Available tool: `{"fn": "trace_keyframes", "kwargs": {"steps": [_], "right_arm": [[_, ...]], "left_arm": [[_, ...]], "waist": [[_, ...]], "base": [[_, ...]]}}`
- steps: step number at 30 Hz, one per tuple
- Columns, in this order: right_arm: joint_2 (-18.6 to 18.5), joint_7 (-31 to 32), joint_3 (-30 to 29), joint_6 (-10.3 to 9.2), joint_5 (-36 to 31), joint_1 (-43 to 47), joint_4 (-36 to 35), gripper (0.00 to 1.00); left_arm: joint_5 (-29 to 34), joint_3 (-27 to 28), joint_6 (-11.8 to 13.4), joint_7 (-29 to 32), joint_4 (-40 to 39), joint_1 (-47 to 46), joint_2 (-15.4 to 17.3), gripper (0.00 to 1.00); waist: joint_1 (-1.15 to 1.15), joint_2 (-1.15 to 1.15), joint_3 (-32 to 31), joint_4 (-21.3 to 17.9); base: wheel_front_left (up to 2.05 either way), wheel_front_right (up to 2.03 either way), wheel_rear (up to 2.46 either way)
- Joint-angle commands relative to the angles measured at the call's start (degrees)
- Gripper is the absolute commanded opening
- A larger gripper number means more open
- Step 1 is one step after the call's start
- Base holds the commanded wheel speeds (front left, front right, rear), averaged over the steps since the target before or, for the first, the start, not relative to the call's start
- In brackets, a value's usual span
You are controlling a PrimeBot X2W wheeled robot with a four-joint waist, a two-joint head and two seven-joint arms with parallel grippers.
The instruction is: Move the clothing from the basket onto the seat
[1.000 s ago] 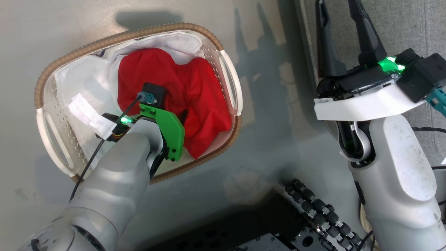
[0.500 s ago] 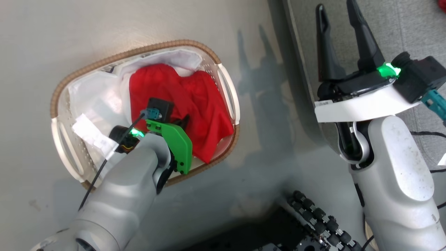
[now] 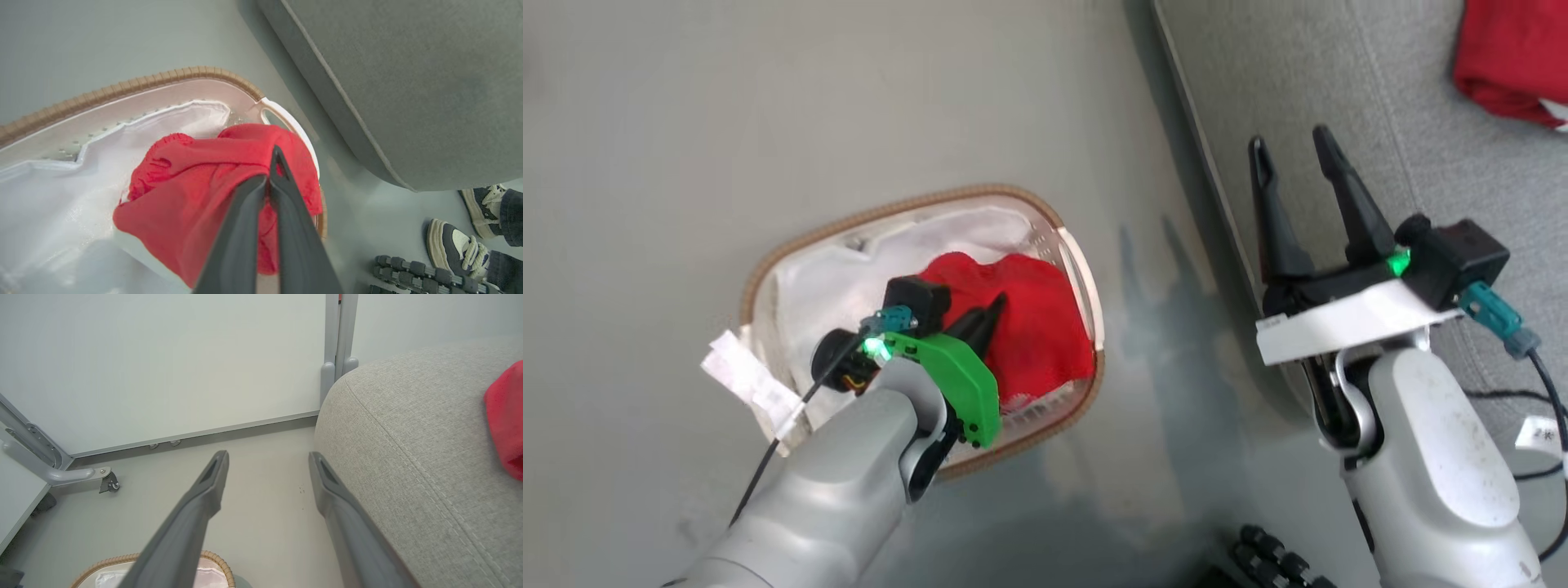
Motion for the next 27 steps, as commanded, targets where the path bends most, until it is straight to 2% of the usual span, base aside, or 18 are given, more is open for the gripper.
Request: {"fn": "trace_keyframes", "kwargs": {"steps": [1, 5, 14, 27], "right_arm": [[-0.3, -0.1, -0.4, -0.08, 0.0, 1.8, 0.4, 1.00], [-0.3, -0.1, -0.2, -0.08, -0.1, 4.5, 1.5, 1.00], [-0.3, -0.1, 1.4, -0.08, 0.0, 9.5, 3.9, 1.00], [-0.3, -0.1, 3.3, -0.08, -0.6, 14.9, 6.1, 1.00]], "left_arm": [[1.8, 1.9, 0.0, -0.3, -1.7, 1.7, 0.8, 0.00], [6.9, 8.2, 0.0, -0.3, -6.1, 6.1, 1.7, 0.00], [18.3, 20.6, 0.0, -0.3, -16.0, 13.9, 0.9, 0.00], [27.5, 30.4, 0.0, -0.3, -29.3, 16.0, 1.2, 0.00]], "waist": [[0.00, 0.00, -7.9, 4.0], [0.00, 0.00, -12.3, 5.4], [0.00, 0.00, -19.8, 8.5], [0.00, 0.00, -26.5, 11.2]], "base": [[0.00, 0.00, 0.00], [0.00, 0.00, 0.00], [0.00, 0.00, 0.00], [0.00, 0.00, 0.00]]}}
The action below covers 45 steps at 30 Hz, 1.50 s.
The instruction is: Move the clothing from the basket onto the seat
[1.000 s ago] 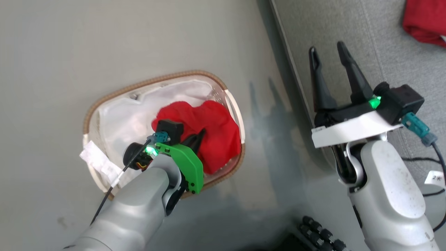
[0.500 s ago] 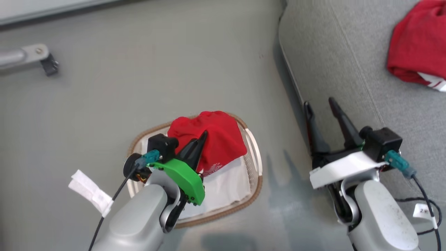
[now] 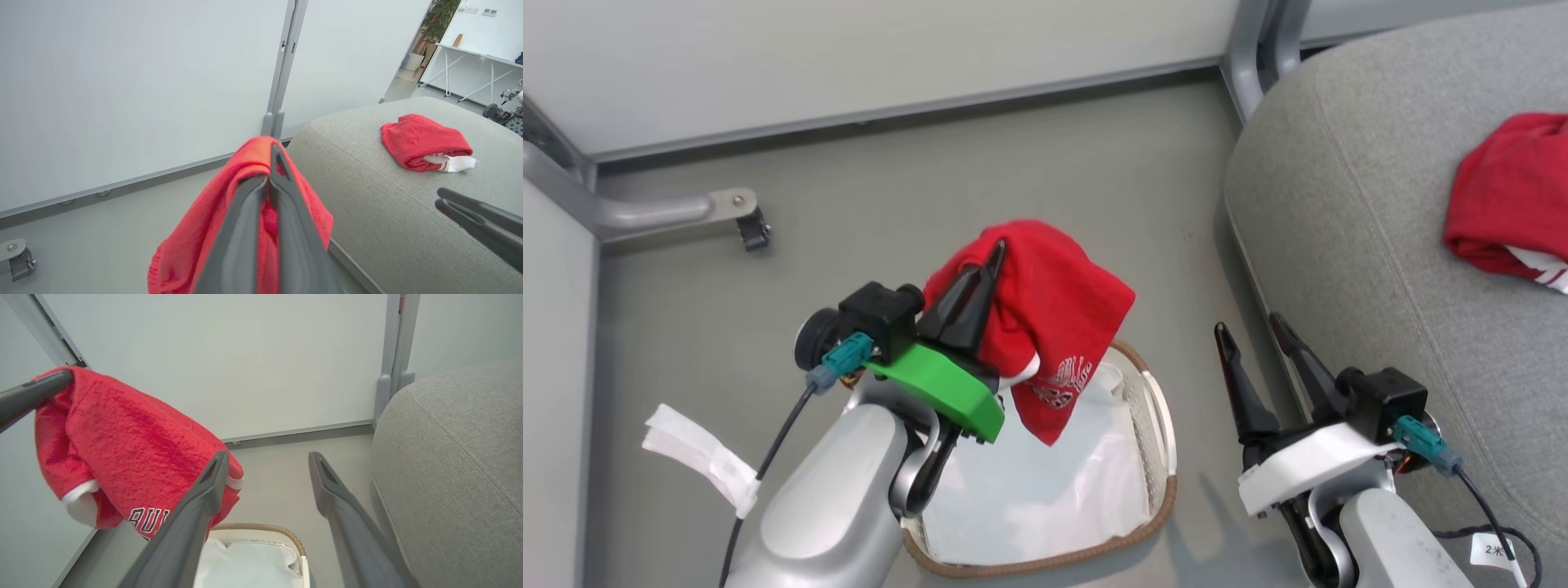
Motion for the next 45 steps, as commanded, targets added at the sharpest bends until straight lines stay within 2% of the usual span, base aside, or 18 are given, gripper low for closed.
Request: {"fn": "trace_keyframes", "kwargs": {"steps": [1, 9, 19, 26, 33, 34, 35, 36, 44, 45], "right_arm": [[-0.3, -0.1, 0.2, -0.08, -0.1, 1.2, 0.2, 1.00], [-0.3, -0.1, 2.8, -0.07, -0.2, 2.3, -0.4, 1.00], [-0.2, -0.1, 14.5, -0.07, -1.7, -5.0, -4.3, 1.00], [-0.3, -0.1, 20.9, -0.08, -0.7, -12.5, -1.4, 1.00], [-0.3, -0.1, 21.8, -0.08, -3.3, -16.7, 4.5, 1.00], [-0.3, -0.1, 21.8, -0.08, -2.8, -16.9, 5.2, 0.84], [-0.3, -0.1, 21.8, -0.08, -2.4, -17.4, 5.8, 0.16], [-0.3, -0.1, 22.0, -0.08, -2.1, -17.8, 6.2, 0.00], [-0.3, -0.1, 20.6, -0.08, -0.6, -18.1, 6.0, 0.00], [-0.3, -0.1, 20.1, -0.08, -0.5, -17.6, 5.6, 0.00]], "left_arm": [[1.1, 1.0, 0.0, -0.2, -1.3, -0.1, 0.4, 0.00], [4.8, 4.9, 0.0, -0.2, -7.1, -1.2, 0.4, 0.00], [5.0, 4.1, 0.0, -0.2, -10.1, -0.1, -1.5, 0.00], [4.5, 1.7, 0.0, -0.2, -10.1, -0.5, -2.5, 0.00], [2.8, -2.2, 0.0, -0.2, -10.9, -0.2, -3.7, 0.00], [2.7, -2.6, 0.0, -0.2, -10.9, -0.3, -3.8, 0.00], [2.3, -3.1, 0.0, -0.2, -11.1, -0.4, -3.8, 0.00], [2.2, -3.4, 0.0, -0.2, -11.2, -0.3, -3.9, 0.00], [0.7, -2.9, 0.0, -0.2, -11.1, 0.6, -4.1, 0.00], [1.1, -2.5, 0.0, -0.2, -10.9, 0.8, -4.0, 0.18]], "waist": [[0.00, 0.00, -2.6, 1.7], [0.00, 0.00, -4.0, 1.5], [0.00, 0.00, -3.0, 2.7], [0.00, 0.00, -2.5, 5.1], [0.00, 0.00, -2.4, 6.8], [0.00, 0.00, -2.4, 7.0], [0.00, 0.00, -2.4, 7.2], [0.00, 0.00, -2.4, 7.4], [0.00, 0.00, -2.0, 7.1], [0.00, 0.00, -2.1, 6.5]], "base": [[0.00, 0.00, 0.00], [0.00, 0.00, 0.00], [0.00, 0.00, 0.00], [0.00, 0.00, 0.00], [0.00, 0.00, 0.00], [0.00, 0.00, 0.00], [0.00, 0.00, 0.00], [0.00, 0.00, 0.00], [0.00, 0.00, 0.00], [0.00, 0.00, 0.00]]}}
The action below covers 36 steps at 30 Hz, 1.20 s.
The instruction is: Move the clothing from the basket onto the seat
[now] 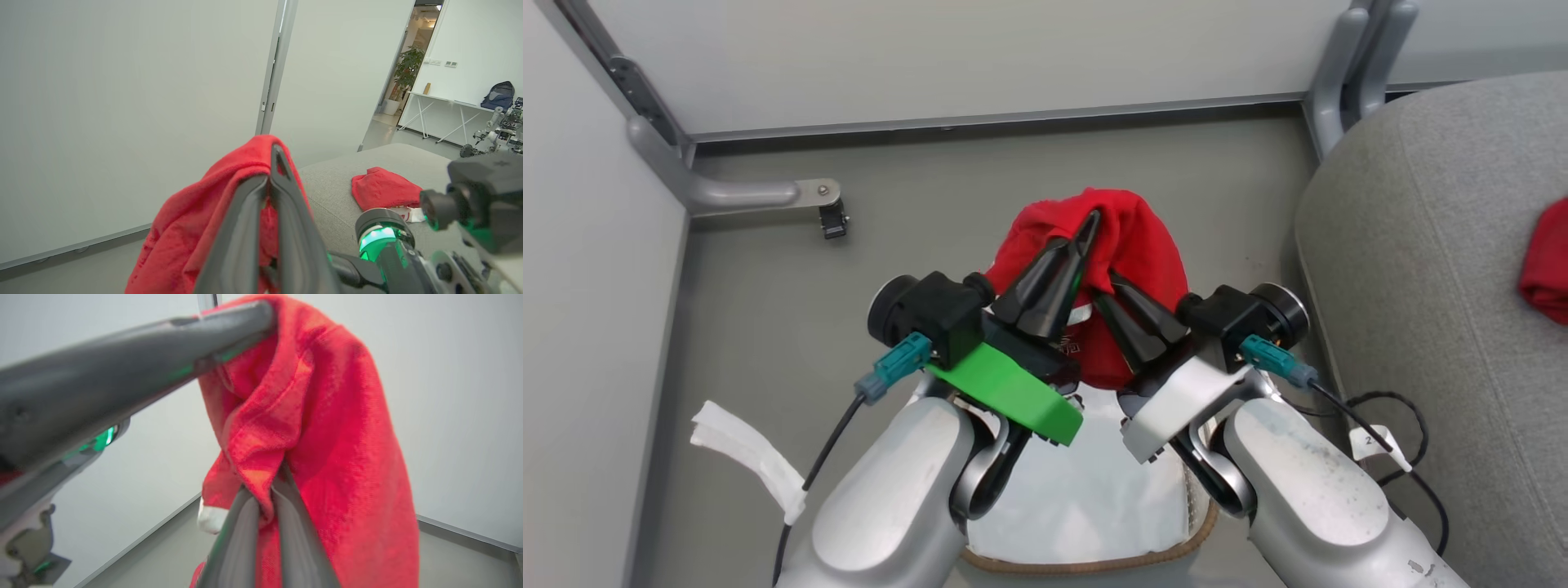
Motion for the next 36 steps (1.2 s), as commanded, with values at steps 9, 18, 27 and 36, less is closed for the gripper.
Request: {"fn": "trace_keyframes", "kwargs": {"steps": [9, 18, 27, 36], "right_arm": [[-0.3, -0.1, -4.3, -0.07, -0.6, 4.6, -5.2, 0.00], [-0.2, -0.1, -7.7, -0.07, -1.6, 7.9, -9.4, 0.00], [-0.3, -0.1, -9.7, -0.08, -1.4, 10.4, -11.1, 0.00], [-0.2, -0.1, -15.4, -0.08, -5.8, 8.9, -11.1, 0.00]], "left_arm": [[3.6, 4.2, 0.0, -0.1, 1.0, 3.1, 1.5, 1.00], [5.5, 7.6, 0.0, -0.1, 0.5, 5.4, 1.5, 1.00], [6.7, 6.9, 0.0, -0.1, 1.0, 5.2, 0.9, 1.00], [4.8, 2.4, 0.0, -0.1, 3.9, 1.3, 1.5, 1.00]], "waist": [[0.00, 0.00, 0.3, -9.5], [0.00, 0.00, 1.1, -22.8], [0.00, 0.00, 2.7, -33.1], [0.00, 0.00, 6.4, -34.0]], "base": [[0.00, 0.00, 0.00], [0.00, 0.00, 0.00], [0.00, 0.00, 0.00], [0.00, 0.00, 0.00]]}}
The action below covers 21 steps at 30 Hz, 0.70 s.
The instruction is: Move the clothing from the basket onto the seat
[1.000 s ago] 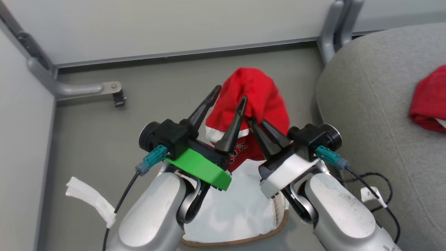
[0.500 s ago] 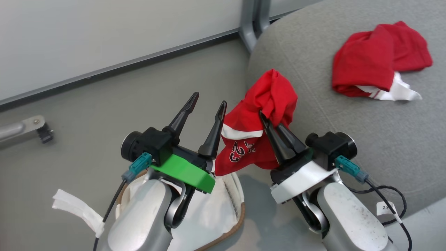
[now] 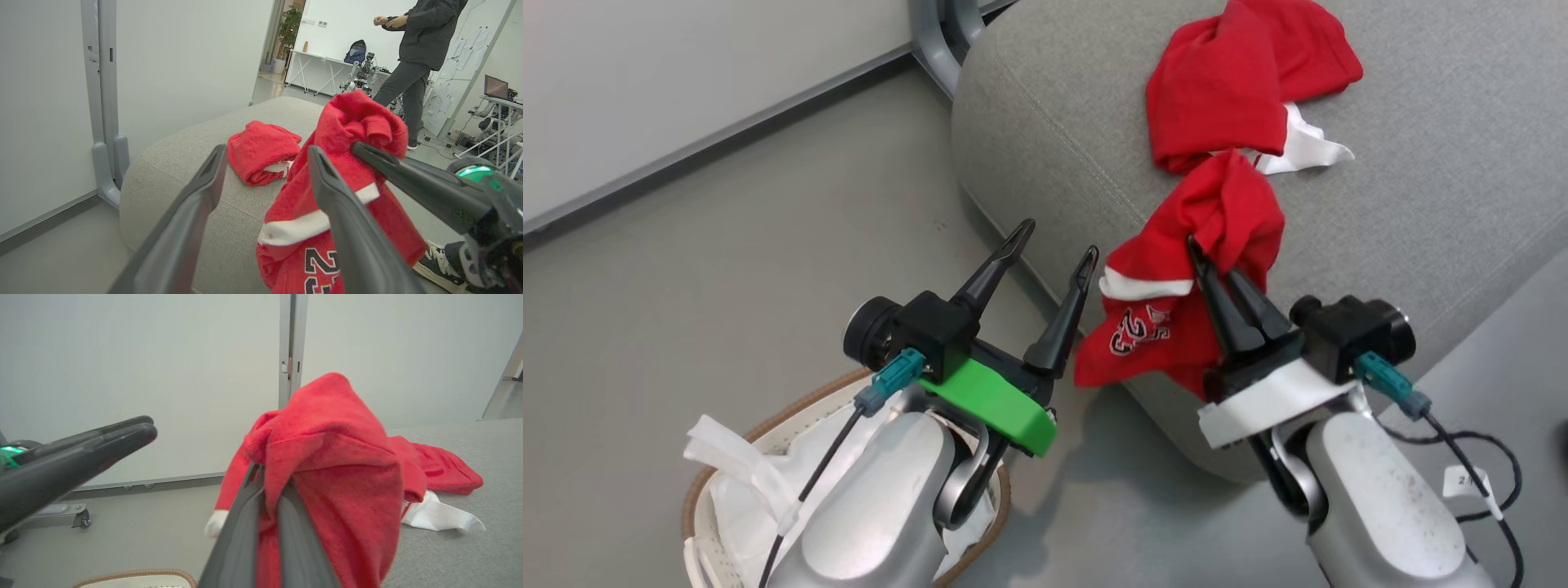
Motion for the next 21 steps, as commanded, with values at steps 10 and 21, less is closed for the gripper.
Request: {"fn": "trace_keyframes", "kwargs": {"steps": [10, 21], "right_arm": [[-7.6, -0.1, -7.7, -0.08, -4.8, -21.3, 8.0, 0.00], [-18.1, -0.1, -23.5, -0.08, -13.3, -39.5, 22.1, 0.00]], "left_arm": [[0.6, 0.8, 0.0, 0.0, 1.2, -1.6, 3.9, 1.00], [1.6, -1.1, 0.0, 0.0, 0.5, -6.5, 4.0, 1.00]], "waist": [[0.00, 0.00, 9.1, 0.5], [0.00, 0.00, 18.4, 10.3]], "base": [[0.00, 0.00, 0.00], [0.00, 0.00, 0.00]]}}
